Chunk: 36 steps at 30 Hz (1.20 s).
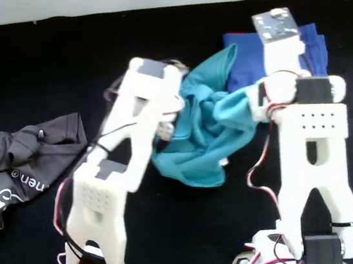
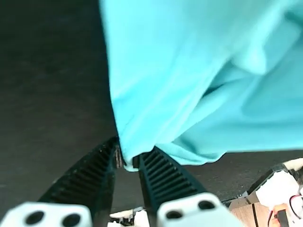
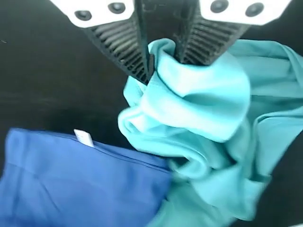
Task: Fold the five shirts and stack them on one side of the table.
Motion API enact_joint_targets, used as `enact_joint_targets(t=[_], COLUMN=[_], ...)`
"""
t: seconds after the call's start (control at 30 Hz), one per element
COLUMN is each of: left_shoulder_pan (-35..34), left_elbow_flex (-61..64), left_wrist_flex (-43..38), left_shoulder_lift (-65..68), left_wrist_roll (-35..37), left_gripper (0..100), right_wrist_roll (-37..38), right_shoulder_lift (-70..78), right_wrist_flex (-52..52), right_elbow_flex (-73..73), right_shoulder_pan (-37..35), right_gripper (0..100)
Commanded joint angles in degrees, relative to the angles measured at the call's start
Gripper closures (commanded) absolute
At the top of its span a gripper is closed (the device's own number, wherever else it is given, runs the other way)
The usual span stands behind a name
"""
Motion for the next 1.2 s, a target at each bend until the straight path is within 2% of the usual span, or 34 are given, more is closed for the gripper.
enact_joint_targets(t=[0.0,0.13,0.33,0.47,0.57,0.87,0.97,1.17], left_shoulder_pan=[-4.53,-8.31,-16.13,-19.30,-22.20,-32.40,-33.54,-33.63], left_elbow_flex=[-1.63,-1.27,-0.48,6.55,13.93,25.89,24.92,15.87], left_wrist_flex=[1.05,1.23,1.32,1.32,0.88,-14.33,-16.70,-16.62], left_shoulder_lift=[-2.07,-6.55,-15.25,-21.41,-23.34,-18.24,-16.13,-15.25], left_wrist_roll=[-0.79,-3.87,-5.27,-10.90,-14.77,-21.10,-21.27,-21.01], left_gripper=[99,99,99,99,99,99,97,91], right_wrist_roll=[-2.37,-2.29,-2.37,-2.37,-2.37,-2.02,-2.02,-2.29], right_shoulder_lift=[-0.31,-0.22,-0.92,-0.31,-0.22,-0.84,-0.75,-0.13], right_wrist_flex=[0.22,-0.66,2.86,7.78,7.16,-11.38,-16.48,-24.84], right_elbow_flex=[-5.05,-8.13,-15.52,-17.89,-11.74,16.92,17.63,8.75], right_shoulder_pan=[-5.32,-8.13,-8.48,-12.53,-14.46,-14.37,-14.29,-12.26], right_gripper=[99.3,99.3,99.3,99.3,99.3,99.3,99.3,99.3])
